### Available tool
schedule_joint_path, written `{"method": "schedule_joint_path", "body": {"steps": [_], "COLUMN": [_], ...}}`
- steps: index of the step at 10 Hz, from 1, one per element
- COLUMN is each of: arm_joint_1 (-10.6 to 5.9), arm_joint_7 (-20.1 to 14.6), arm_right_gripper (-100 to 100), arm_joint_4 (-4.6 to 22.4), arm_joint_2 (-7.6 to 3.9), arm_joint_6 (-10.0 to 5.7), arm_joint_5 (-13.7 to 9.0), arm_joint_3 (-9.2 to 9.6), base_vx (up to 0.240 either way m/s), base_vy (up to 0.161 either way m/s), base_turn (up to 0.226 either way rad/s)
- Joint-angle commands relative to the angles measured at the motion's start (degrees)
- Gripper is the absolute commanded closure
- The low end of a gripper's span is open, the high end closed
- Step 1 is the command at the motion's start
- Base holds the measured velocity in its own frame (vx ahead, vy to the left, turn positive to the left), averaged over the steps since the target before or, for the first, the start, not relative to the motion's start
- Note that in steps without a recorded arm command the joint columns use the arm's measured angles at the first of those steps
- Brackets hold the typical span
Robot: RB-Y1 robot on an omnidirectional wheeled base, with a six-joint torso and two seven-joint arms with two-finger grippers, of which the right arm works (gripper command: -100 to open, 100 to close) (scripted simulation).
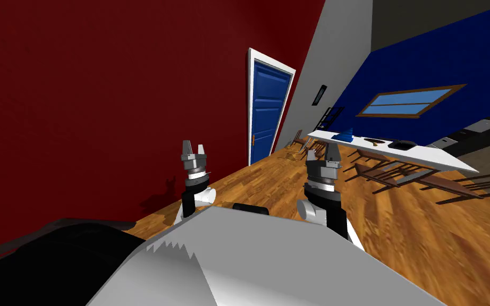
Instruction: Pull the door open
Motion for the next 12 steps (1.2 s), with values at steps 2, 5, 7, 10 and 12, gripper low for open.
{"method": "schedule_joint_path", "body": {"steps": [2,5,7,10,12], "arm_joint_1": [-0.28,-0.73,-1.01,-1.34,-1.58], "arm_joint_7": [-2.31,-5.91,-8.23,-10.91,-12.86], "arm_right_gripper": [-100,-100,-100,-100,-100], "arm_joint_4": [2.30,5.91,8.23,10.91,12.85], "arm_joint_2": [-0.78,-1.87,-2.53,-3.25,-3.76], "arm_joint_6": [-0.67,-1.71,-2.38,-3.15,-3.71], "arm_joint_5": [-1.57,-4.02,-5.60,-7.42,-8.74], "arm_joint_3": [-0.08,-0.21,-0.29,-0.39,-0.46], "base_vx": [0.057,0.086,0.086,0.071,0.056], "base_vy": [-0.023,-0.053,-0.060,-0.046,-0.042], "base_turn": [0.266,0.235,0.259,0.176,0.204]}}
